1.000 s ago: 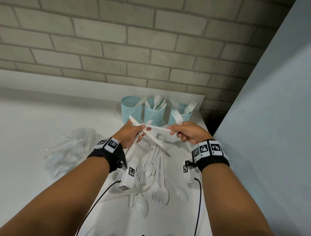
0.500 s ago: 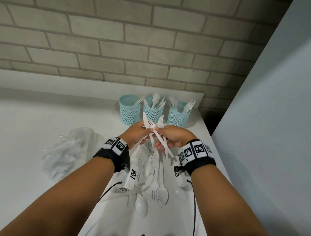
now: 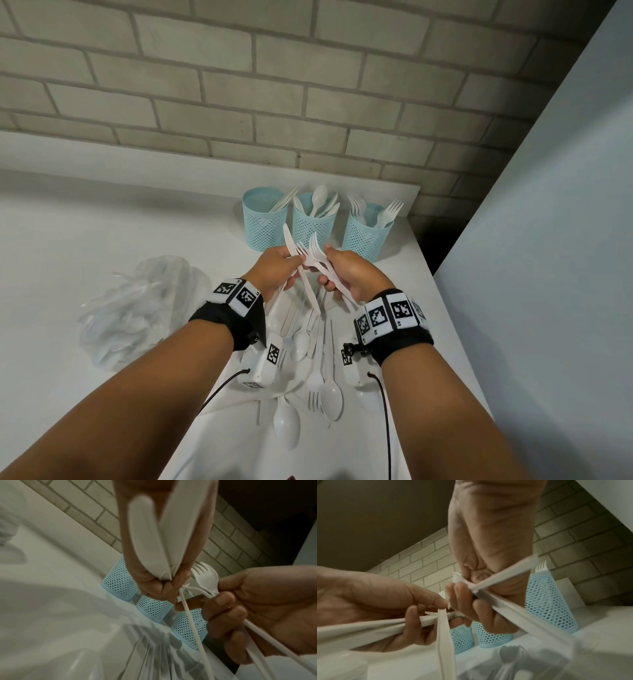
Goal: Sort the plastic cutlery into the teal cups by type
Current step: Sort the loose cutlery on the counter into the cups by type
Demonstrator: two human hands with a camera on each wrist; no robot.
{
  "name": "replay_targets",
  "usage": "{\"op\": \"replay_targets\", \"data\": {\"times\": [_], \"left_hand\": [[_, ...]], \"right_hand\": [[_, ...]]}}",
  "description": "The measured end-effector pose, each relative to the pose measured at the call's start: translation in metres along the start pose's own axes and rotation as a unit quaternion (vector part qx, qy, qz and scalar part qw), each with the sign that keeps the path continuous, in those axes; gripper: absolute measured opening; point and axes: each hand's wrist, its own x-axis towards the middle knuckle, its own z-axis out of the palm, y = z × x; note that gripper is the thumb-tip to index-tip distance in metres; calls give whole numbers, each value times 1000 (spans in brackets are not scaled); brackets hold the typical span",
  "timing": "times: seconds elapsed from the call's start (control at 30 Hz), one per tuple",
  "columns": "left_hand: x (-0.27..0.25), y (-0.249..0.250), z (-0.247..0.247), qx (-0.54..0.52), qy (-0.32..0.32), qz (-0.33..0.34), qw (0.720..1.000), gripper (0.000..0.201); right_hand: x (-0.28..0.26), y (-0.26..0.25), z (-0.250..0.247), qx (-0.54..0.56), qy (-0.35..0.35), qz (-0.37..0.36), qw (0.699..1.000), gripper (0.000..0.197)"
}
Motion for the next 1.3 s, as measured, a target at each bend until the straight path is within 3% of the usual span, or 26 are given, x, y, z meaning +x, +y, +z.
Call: {"op": "replay_targets", "data": {"times": [0.1,0.37,0.77,0.87,1.0,1.1,1.2,1.3], "left_hand": [[2,2,0,-12,-7,2,1000,15],[0,5,1,-58,-31,-16,998,20],[1,6,6,-96,-19,-53,994,21],[3,9,6,-99,-22,-47,994,23],[8,9,7,-81,-29,-41,995,25],[11,7,6,-83,-40,-37,995,24],[11,4,6,-90,-52,-41,994,22],[11,3,4,-93,-57,-39,993,21]], "right_hand": [[3,1,0,30,-19,9,999,59],[3,5,0,81,-6,-66,994,45],[18,-4,-18,87,140,-188,968,24],[25,-28,-41,151,209,-266,929,21],[33,-64,-71,283,302,-343,843,22],[41,-78,-85,341,326,-384,793,20],[62,-72,-86,321,339,-377,800,13],[85,-52,-84,263,339,-341,836,9]]}}
